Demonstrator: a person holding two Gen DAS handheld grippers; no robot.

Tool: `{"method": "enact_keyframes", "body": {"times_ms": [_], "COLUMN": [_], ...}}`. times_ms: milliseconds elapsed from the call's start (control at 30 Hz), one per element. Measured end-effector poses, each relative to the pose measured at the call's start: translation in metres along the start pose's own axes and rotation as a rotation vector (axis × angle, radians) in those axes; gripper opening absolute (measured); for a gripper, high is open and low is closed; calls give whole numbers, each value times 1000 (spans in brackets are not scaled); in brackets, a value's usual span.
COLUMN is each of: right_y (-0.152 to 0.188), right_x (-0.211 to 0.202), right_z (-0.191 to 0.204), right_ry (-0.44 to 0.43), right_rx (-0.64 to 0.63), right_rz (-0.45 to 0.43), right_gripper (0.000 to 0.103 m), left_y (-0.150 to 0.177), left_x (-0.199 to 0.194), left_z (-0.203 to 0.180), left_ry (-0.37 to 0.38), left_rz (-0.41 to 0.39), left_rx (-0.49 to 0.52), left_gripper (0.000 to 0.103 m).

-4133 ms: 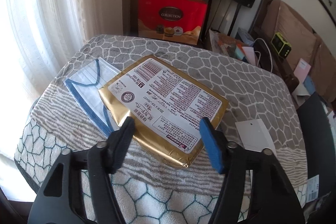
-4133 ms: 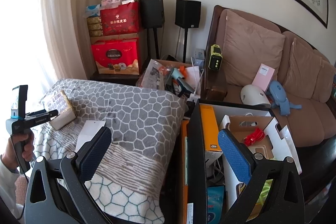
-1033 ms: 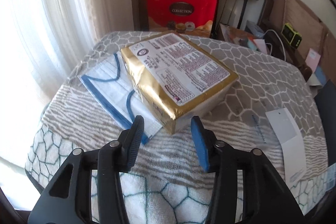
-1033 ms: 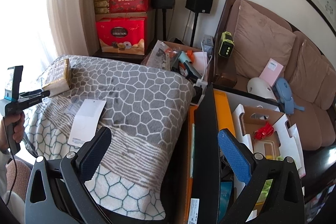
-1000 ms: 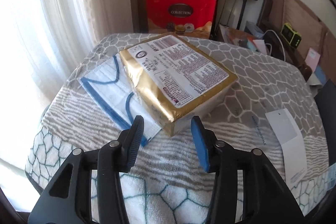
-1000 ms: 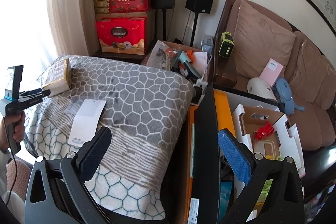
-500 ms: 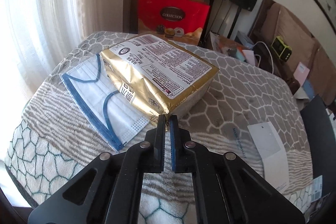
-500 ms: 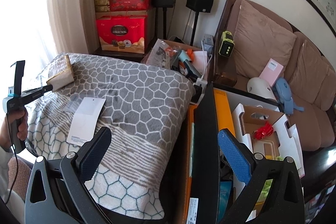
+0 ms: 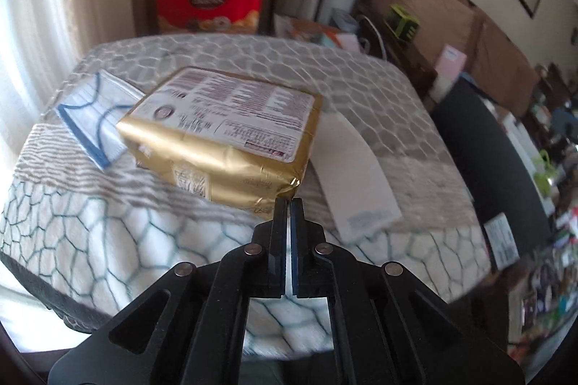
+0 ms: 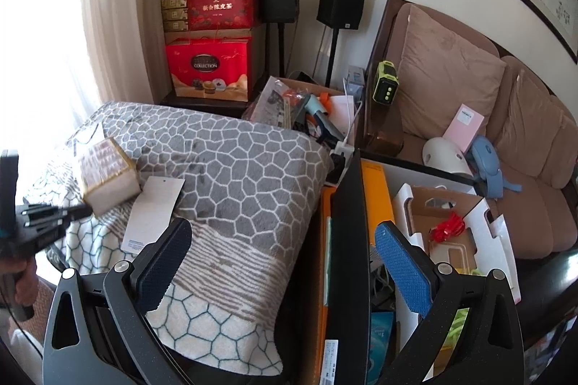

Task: Organize objects

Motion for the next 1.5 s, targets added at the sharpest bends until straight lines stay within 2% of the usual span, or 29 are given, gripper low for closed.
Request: {"method": "enact_keyframes", "body": {"times_ms": [67,133,233,267,300,333,367,400,433,467,533,633,733,767,833,867,900,933,1000,1100,1167,1300,1500], "right_y": [0,0,0,0,0,-1,-1,-1,-1,-1,0,2,6,7,9,10,12,15,22,39,48,56,66], "right_x": [-1,-2,-4,-5,-6,-7,-7,-7,-8,-7,-6,-2,7,10,15,17,20,25,42,72,85,100,115], "right_z": [3,5,6,6,5,4,3,3,3,3,3,5,9,11,17,19,22,24,24,30,43,74,97], "right_ry": [-4,-8,-9,-9,-10,-11,-11,-12,-13,-13,-7,-15,-32,-36,-51,-72,-122,-216,-320,-372,-430,-476,-471], "right_rx": [-8,-16,-29,-30,-30,-29,-25,-21,-20,-22,-26,-16,-14,-16,-21,-15,5,55,157,264,276,242,279], "right_rz": [-3,-2,3,3,1,0,-2,-3,-2,1,5,14,37,45,55,57,57,61,103,189,229,256,190], "right_gripper": [102,102,102,102,102,102,102,102,102,102,102,102,102,102,102,102,102,102,102,102,102,102,99], "left_y": [0,-7,-28,-35,-45,-53,-61,-73,-79,-85,-93,-84,-69,-65,-55,-52,-49,-47,-43,-34,-26,-10,-4], "left_x": [-5,-14,-25,-28,-30,-30,-28,-23,-18,-12,10,25,36,40,47,49,48,45,39,29,23,9,4], "left_z": [-8,-11,9,18,32,43,55,71,81,93,111,117,111,110,110,110,110,109,107,101,93,69,61], "left_ry": [29,8,-73,-86,-94,-93,-96,-124,-135,-127,-109,-32,-70,-78,-41,-13,-25,-48,-61,-42,-31,30,68], "left_rz": [9,-17,-77,-97,-133,-159,-180,-200,-201,-191,-92,-15,14,24,42,48,46,37,38,53,59,84,82], "left_rx": [34,92,103,88,58,41,31,14,0,-17,-79,-142,-113,-109,-144,-169,-186,-187,-201,-224,-230,-210,-227], "left_gripper": [3,5,21,32,49,60,80,91,92,92,92,92,89,84,71,59,48,43,32,24,22,21,21]}}
Point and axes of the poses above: each gripper's, at about its wrist camera, not at the fingertips, and x roughly the way its jaws point, z to its left, y to its underside, the point moved 1 cm from there along x, roughly the way its jaws point, and after that the axes turned 10 degrees about -z, right-handed, at the moved point
